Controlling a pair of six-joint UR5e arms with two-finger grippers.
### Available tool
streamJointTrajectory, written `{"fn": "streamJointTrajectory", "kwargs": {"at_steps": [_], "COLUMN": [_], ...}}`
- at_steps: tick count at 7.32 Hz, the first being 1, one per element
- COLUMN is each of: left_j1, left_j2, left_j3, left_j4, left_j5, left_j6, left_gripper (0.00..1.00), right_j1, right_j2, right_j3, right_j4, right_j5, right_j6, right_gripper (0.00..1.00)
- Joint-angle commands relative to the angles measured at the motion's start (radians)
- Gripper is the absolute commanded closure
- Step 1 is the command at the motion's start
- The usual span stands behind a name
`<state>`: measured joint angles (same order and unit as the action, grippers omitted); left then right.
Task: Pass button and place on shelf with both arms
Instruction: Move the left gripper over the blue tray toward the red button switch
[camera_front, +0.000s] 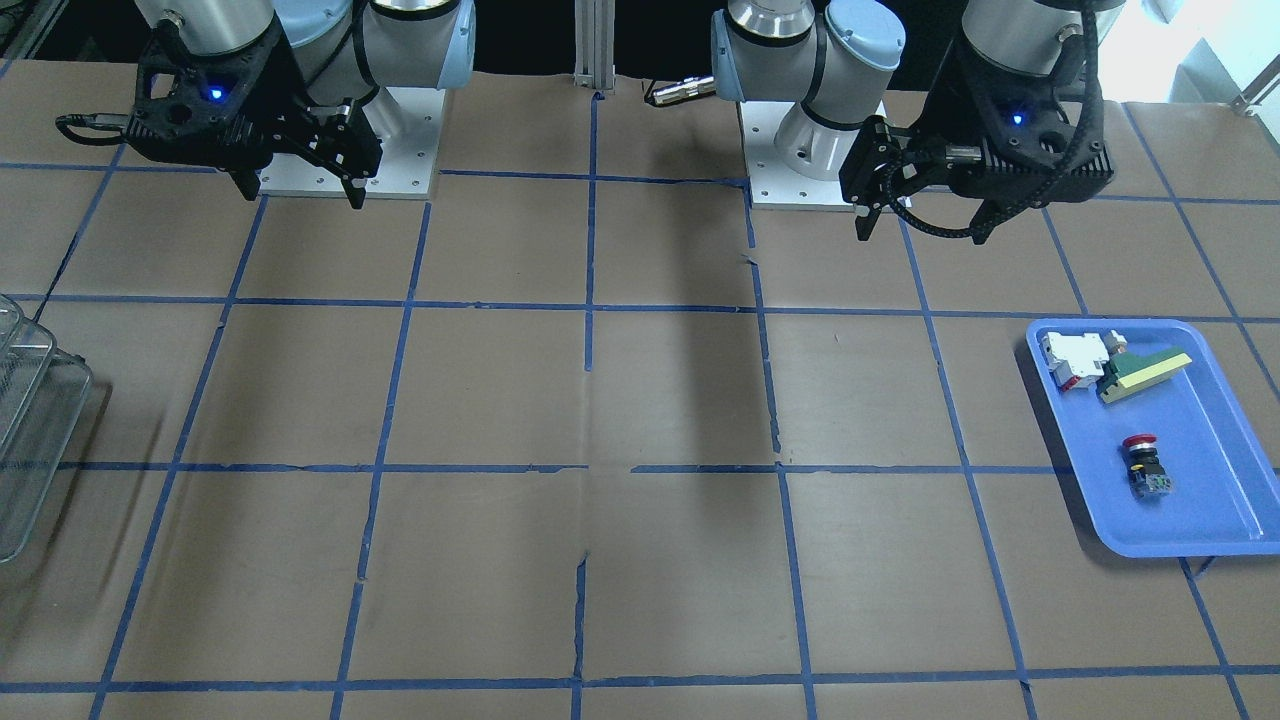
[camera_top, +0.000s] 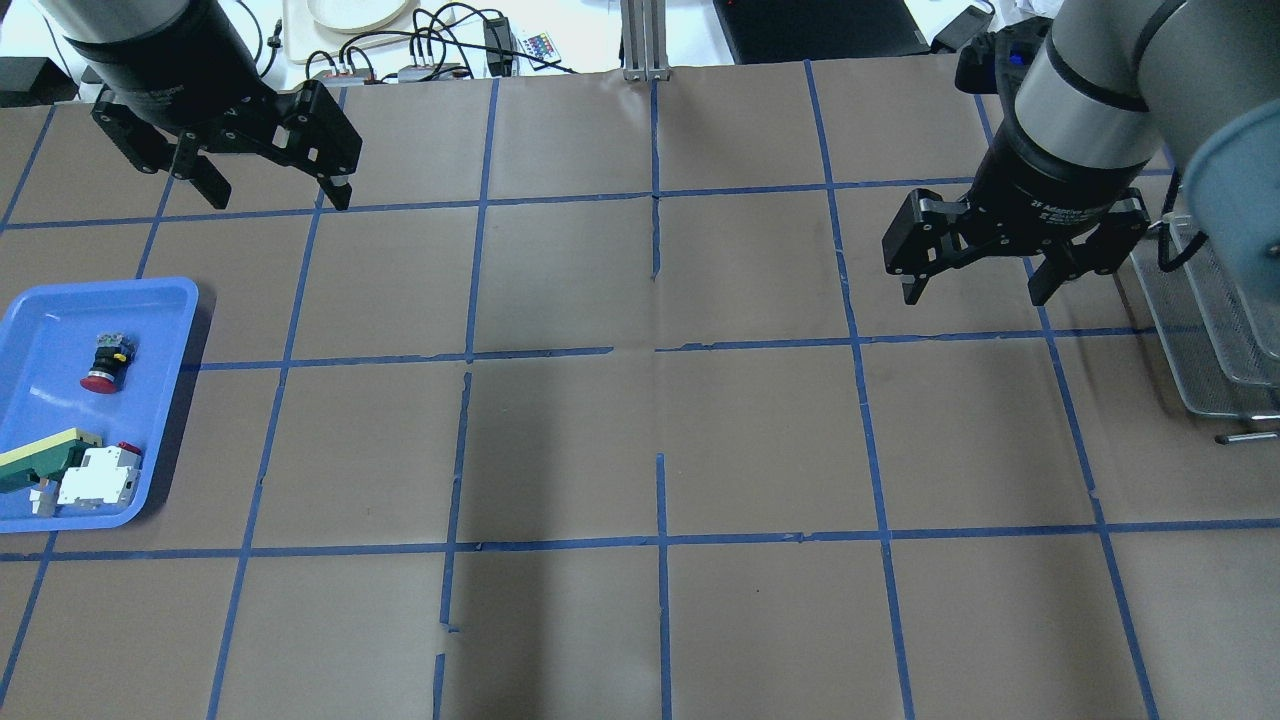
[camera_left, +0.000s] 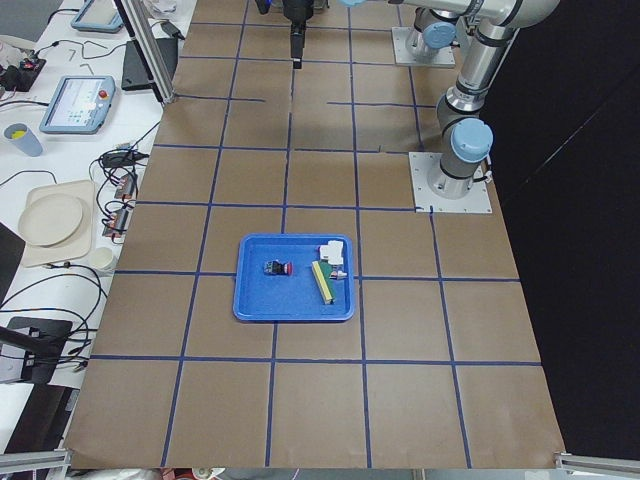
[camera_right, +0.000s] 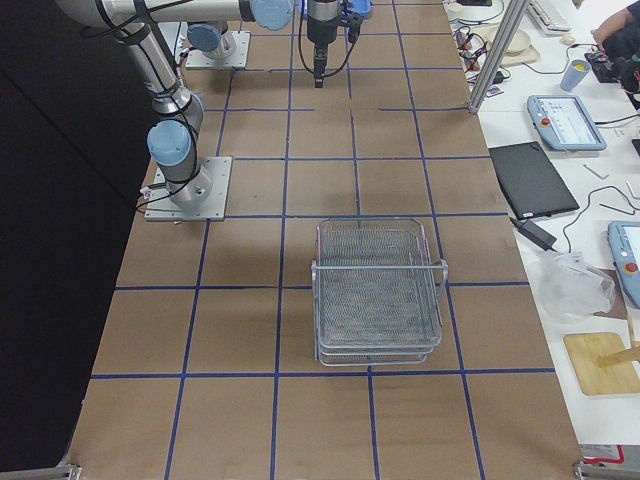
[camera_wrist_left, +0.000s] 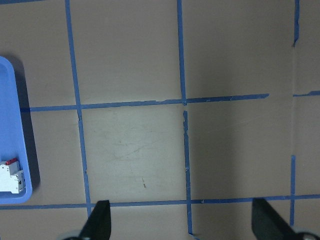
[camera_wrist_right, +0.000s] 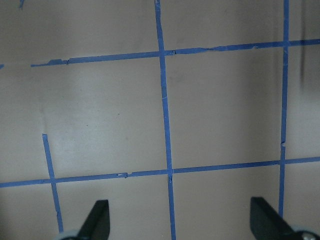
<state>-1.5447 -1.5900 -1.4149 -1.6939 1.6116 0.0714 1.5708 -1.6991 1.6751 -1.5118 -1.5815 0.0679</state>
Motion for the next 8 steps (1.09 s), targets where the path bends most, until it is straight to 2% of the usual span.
{"fn": "streamJointTrajectory", "kwargs": {"at_steps": [1,3,4,6,7,8], "left_j1": [0.002,0.029,0.091,0.286,0.384,0.455], "left_j2": [0.007,0.051,0.061,0.044,0.038,0.030], "left_j3": [-0.001,-0.056,-0.076,-0.117,-0.171,-0.231], "left_j4": [0.002,0.006,0.047,0.094,0.203,0.264], "left_j5": [0.007,0.005,-0.002,-0.010,-0.027,-0.115], "left_j6": [0.069,0.112,0.129,0.243,0.310,0.506], "left_gripper": [0.00,0.00,0.00,0.01,0.01,0.01], "right_j1": [0.000,0.000,0.000,0.000,0.000,0.000], "right_j2": [-0.001,0.001,0.003,0.003,0.003,0.004], "right_j3": [0.000,0.000,0.000,0.000,0.000,0.000], "right_j4": [0.004,-0.001,-0.002,-0.002,-0.002,-0.008], "right_j5": [0.000,0.002,0.000,-0.002,-0.002,-0.002], "right_j6": [0.001,0.001,0.001,0.001,0.001,0.003], "right_gripper": [0.00,0.00,0.00,0.00,0.00,0.00]}}
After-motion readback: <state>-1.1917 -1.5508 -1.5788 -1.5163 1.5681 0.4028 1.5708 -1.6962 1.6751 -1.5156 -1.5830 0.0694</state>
